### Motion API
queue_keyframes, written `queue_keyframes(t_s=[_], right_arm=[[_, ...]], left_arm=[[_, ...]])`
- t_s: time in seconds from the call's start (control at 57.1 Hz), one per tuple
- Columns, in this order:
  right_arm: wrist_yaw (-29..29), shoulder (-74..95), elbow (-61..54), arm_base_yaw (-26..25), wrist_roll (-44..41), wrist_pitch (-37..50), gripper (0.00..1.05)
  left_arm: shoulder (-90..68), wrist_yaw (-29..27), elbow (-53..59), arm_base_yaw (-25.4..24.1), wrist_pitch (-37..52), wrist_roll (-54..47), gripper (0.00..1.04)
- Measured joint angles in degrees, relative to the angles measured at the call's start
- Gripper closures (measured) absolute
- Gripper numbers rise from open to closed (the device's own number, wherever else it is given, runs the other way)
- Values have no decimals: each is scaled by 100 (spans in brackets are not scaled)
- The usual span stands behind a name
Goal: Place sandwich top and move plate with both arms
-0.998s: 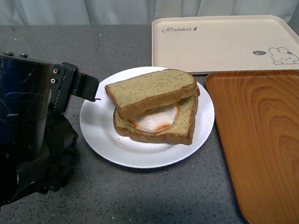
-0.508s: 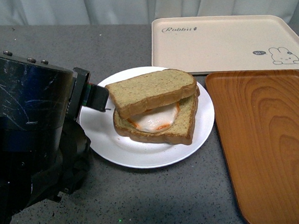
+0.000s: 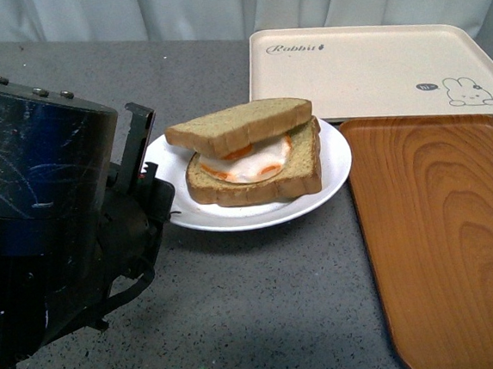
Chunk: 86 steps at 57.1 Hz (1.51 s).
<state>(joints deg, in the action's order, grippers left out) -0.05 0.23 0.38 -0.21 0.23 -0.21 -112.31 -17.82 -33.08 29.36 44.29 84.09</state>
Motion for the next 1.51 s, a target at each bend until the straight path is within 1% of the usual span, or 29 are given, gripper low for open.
queue_keyframes(t_s=[0.228,0.333,0.525,0.648,0.735,0.893,1.068,1.26,1.295,1.365,1.383,1.418,1.435,1.505], right_arm=[[0,0,0,0,0,0,9],[0,0,0,0,0,0,9],[0,0,0,0,0,0,9],[0,0,0,0,0,0,9],[0,0,0,0,0,0,9],[0,0,0,0,0,0,9],[0,0,0,0,0,0,9],[0,0,0,0,0,0,9],[0,0,0,0,0,0,9],[0,0,0,0,0,0,9],[0,0,0,0,0,0,9],[0,0,0,0,0,0,9],[0,0,0,0,0,0,9],[2,0,0,0,0,0,9]], left_arm=[[638,0,122,-284,-190,-127,101],[957,-9,-155,-376,-487,-262,101],[844,28,-1182,-304,-1038,-577,101],[227,35,-2258,-153,-1676,-898,101],[-133,46,-2728,-79,-1919,-1067,101],[-1104,155,-4074,28,-2450,-1534,101],[-1683,153,-4962,28,-2752,-1738,101],[-2074,267,-5427,-9,-3051,-1812,100],[-2116,278,-5482,-15,-3067,-1836,94],[-2124,262,-5563,-55,-3333,-1875,76],[-2122,260,-5563,-61,-3338,-1873,74],[-2100,203,-5556,-87,-3462,-1875,65],[-2092,186,-5541,-94,-3473,-1875,63],[-1963,26,-5289,-146,-3333,-1893,51]])
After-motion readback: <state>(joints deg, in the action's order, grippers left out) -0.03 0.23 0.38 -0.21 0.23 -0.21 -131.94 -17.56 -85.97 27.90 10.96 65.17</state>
